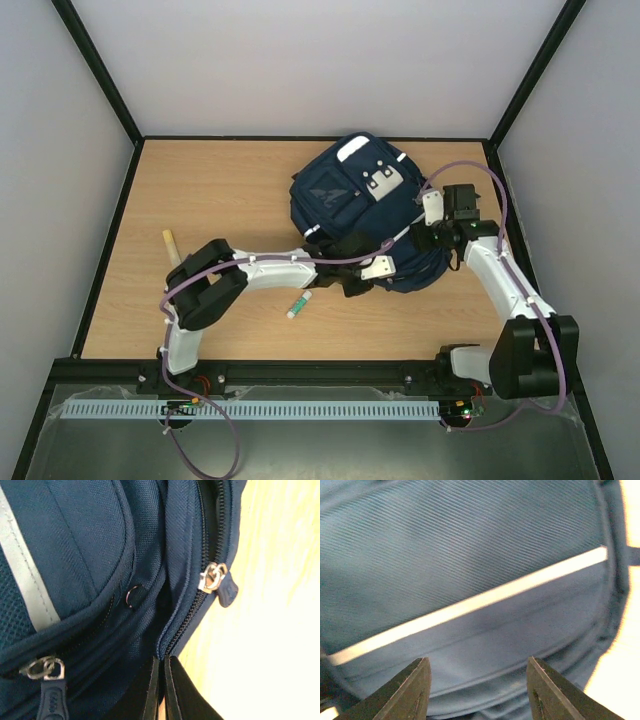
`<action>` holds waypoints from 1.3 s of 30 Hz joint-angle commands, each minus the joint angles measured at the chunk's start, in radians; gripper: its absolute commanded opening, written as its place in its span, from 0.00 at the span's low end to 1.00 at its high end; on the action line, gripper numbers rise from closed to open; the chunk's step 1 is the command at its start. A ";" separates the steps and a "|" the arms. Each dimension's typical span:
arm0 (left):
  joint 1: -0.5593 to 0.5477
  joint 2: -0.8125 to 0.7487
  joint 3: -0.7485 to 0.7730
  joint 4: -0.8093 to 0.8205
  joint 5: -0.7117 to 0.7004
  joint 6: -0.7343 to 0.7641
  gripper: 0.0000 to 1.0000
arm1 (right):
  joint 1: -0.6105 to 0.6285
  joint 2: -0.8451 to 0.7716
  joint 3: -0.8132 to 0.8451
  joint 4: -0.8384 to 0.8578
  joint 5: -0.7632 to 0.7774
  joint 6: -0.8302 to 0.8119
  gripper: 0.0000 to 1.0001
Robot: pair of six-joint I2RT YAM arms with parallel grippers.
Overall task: Pack the student bag
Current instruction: Zip the student bag at the center of the board.
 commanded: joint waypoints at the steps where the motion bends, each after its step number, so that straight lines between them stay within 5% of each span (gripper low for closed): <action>1: -0.037 -0.073 -0.069 0.155 0.077 -0.160 0.02 | -0.006 0.067 -0.019 -0.002 0.275 -0.032 0.54; 12: -0.065 -0.092 -0.150 0.215 0.024 -0.314 0.02 | 0.079 0.450 0.172 0.024 0.321 0.017 0.51; 22: -0.065 -0.124 -0.215 0.232 -0.090 -0.376 0.02 | 0.244 0.726 0.481 -0.094 0.200 0.102 0.50; 29: 0.003 -0.090 -0.186 0.290 -0.043 -0.407 0.02 | 0.120 0.487 0.465 -0.156 0.152 0.060 0.51; 39: 0.077 -0.076 -0.138 0.365 0.103 -0.462 0.02 | 0.094 -0.053 0.007 -0.178 0.039 -0.144 0.53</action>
